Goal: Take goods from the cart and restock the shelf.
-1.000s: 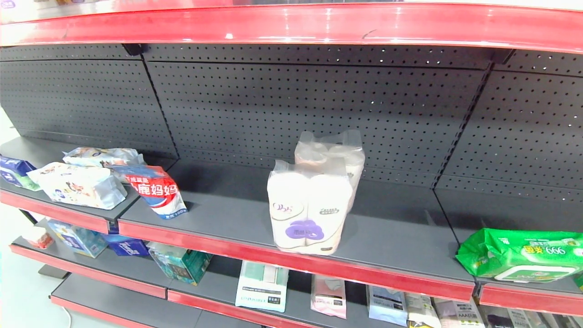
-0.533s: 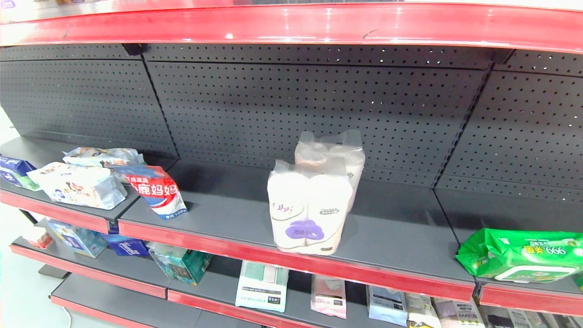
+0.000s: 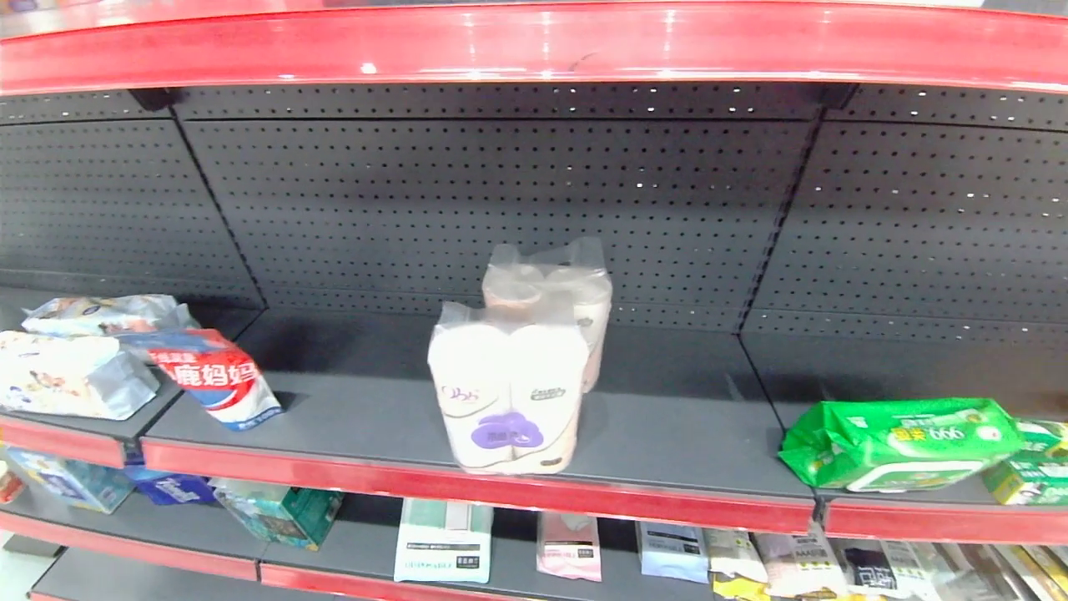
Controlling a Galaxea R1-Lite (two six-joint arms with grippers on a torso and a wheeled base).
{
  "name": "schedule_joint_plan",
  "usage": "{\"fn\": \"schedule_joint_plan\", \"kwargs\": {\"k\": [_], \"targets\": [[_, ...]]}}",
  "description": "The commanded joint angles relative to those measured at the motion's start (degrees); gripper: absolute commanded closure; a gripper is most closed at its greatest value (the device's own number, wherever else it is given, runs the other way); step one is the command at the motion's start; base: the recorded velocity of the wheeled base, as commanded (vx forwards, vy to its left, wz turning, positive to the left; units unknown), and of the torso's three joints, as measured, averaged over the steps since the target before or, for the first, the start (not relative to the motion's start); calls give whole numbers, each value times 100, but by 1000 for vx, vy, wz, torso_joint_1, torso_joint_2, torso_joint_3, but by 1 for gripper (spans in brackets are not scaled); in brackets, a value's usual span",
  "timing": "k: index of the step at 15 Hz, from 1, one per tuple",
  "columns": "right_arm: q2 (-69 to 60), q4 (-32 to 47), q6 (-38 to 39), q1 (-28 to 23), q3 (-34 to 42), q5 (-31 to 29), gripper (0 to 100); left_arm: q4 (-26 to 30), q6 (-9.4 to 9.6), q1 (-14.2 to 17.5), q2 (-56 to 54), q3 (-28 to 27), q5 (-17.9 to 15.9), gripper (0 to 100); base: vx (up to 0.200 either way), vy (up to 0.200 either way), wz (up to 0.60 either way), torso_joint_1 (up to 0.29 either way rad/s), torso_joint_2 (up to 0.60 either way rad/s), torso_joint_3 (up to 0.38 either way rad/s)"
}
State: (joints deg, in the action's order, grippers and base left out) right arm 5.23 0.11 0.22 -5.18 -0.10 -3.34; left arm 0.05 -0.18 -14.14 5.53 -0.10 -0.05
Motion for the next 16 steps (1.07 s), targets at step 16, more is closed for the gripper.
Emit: {"fn": "schedule_joint_plan", "kwargs": {"k": [16], "targets": [[40,-2,-4,0,1,0,0,127,-1511,1564,4808,-3444,1068,0,0,0,-150,1,1,1]]}}
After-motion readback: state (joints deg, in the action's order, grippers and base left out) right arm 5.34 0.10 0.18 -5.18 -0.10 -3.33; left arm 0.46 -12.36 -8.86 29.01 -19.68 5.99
